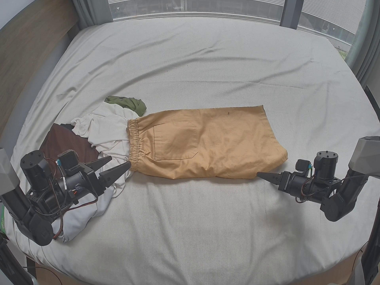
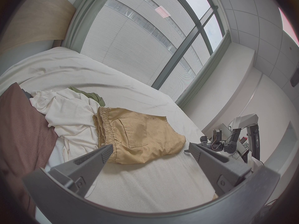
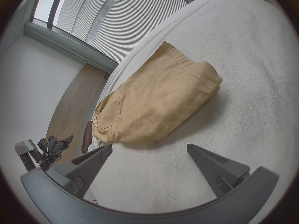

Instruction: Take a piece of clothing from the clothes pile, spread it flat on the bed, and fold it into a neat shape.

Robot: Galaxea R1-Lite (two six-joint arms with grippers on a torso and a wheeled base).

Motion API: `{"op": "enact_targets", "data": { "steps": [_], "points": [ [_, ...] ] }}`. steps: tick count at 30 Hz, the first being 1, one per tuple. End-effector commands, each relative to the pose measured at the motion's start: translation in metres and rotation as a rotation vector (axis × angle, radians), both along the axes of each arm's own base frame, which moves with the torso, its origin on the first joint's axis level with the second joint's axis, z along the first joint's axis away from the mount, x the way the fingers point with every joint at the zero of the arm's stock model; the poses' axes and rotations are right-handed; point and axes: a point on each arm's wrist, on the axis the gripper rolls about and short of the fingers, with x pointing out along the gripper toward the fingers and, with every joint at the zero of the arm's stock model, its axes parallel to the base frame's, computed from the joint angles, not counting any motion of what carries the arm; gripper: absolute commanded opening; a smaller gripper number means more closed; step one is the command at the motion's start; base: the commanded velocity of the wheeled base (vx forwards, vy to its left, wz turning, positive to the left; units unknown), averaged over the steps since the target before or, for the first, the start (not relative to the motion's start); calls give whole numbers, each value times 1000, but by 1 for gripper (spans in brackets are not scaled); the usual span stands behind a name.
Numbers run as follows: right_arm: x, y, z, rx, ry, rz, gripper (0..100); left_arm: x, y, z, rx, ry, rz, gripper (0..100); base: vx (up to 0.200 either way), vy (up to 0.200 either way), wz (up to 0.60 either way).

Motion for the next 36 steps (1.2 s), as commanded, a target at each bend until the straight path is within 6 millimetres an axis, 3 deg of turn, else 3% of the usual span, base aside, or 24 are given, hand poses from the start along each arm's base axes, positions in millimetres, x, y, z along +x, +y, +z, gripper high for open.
{"op": "enact_targets", "data": {
  "steps": [1,10,23,36],
  "points": [
    [4,1,-13,-6,32,-1,100,0,0,-1,0,3,-1,100,0,0,0],
    [10,2,-19,-7,34,-7,100,0,0,-2,0,7,-3,100,0,0,0],
    [40,12,-25,-15,-93,-82,100,0,1,3,-4,-13,3,100,0,0,0],
    [56,27,-16,39,-172,-74,100,1,1,4,-4,-16,5,100,0,0,0]
  ]
}}
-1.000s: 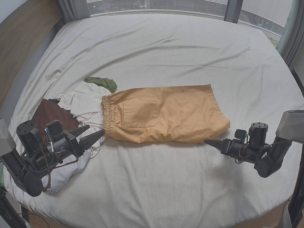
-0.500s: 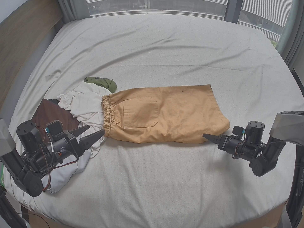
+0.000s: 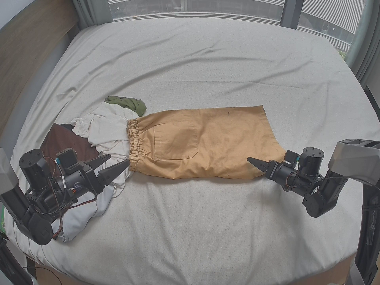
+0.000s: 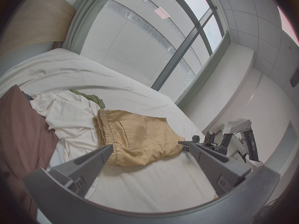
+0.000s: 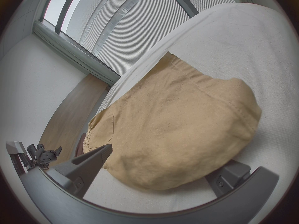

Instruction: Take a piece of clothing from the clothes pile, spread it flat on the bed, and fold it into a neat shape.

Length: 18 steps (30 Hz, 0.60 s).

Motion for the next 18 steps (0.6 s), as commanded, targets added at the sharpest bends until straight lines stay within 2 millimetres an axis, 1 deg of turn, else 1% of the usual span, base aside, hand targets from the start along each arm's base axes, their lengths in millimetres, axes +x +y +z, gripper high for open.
{"op": "enact_targets", "data": {
  "steps": [1,6,10,11,18],
  "points": [
    [7,4,-4,0,-11,-12,100,0,0,0,0,0,0,100,0,0,0],
    [16,8,-7,4,-53,-42,100,1,0,0,0,0,0,100,0,0,0],
    [16,9,-7,7,-58,-43,100,2,0,1,-1,-6,1,100,0,0,0],
    [16,9,-7,7,-58,-43,0,2,0,1,-1,-6,0,100,0,0,0],
    [14,8,-9,6,-48,-43,0,2,0,1,-12,2,0,100,0,0,0]
  ]
}}
